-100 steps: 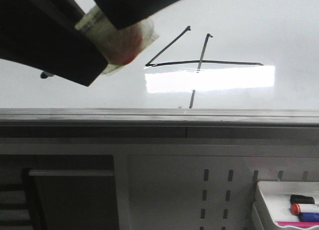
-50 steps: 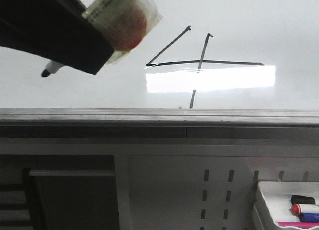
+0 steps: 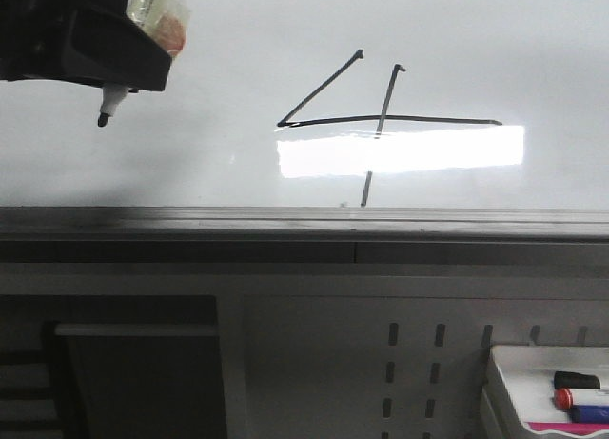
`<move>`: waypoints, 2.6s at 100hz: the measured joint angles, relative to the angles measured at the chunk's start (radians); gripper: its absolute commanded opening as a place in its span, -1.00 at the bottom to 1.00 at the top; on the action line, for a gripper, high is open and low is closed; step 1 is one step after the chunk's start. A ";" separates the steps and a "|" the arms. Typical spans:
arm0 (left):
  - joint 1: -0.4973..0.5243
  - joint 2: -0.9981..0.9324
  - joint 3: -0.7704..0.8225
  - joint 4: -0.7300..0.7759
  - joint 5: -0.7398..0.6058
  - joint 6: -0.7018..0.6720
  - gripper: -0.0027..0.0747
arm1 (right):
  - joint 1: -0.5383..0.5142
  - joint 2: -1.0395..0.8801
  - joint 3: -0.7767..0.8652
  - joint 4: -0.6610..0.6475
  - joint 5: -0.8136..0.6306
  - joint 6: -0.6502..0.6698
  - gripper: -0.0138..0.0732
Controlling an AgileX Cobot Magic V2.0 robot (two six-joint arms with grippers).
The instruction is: Write number 4 on whiteboard
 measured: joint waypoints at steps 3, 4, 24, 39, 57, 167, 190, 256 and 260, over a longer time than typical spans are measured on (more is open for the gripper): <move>0.000 0.013 0.000 -0.015 -0.032 0.000 -0.98 | -0.004 -0.001 0.000 0.000 0.012 0.000 -0.82; 0.000 0.016 0.000 -0.022 -0.047 -0.002 -0.98 | -0.004 -0.001 0.000 0.000 0.017 0.000 -0.82; 0.002 0.137 -0.050 -0.088 -0.141 -0.005 -0.98 | -0.006 -0.001 0.026 0.007 0.041 0.002 -0.82; 0.002 0.227 -0.100 -0.156 -0.156 -0.005 -0.98 | -0.006 -0.001 0.037 0.017 0.045 0.003 -0.82; 0.000 0.289 -0.144 -0.208 -0.166 -0.007 -0.98 | -0.006 -0.001 0.037 0.021 0.045 0.005 -0.82; -0.006 0.317 -0.163 -0.296 -0.167 -0.007 0.01 | -0.006 -0.001 0.037 0.064 0.045 0.006 -0.82; -0.012 0.317 -0.169 -0.296 -0.137 -0.007 0.38 | -0.006 -0.001 0.037 0.066 0.045 0.006 -0.82; 0.004 0.056 -0.146 -0.303 -0.232 0.034 0.41 | -0.006 -0.042 0.040 0.068 0.010 0.008 -0.77; 0.004 0.018 -0.138 -0.303 -0.234 0.063 0.32 | -0.006 -0.060 0.042 0.068 0.012 0.008 -0.78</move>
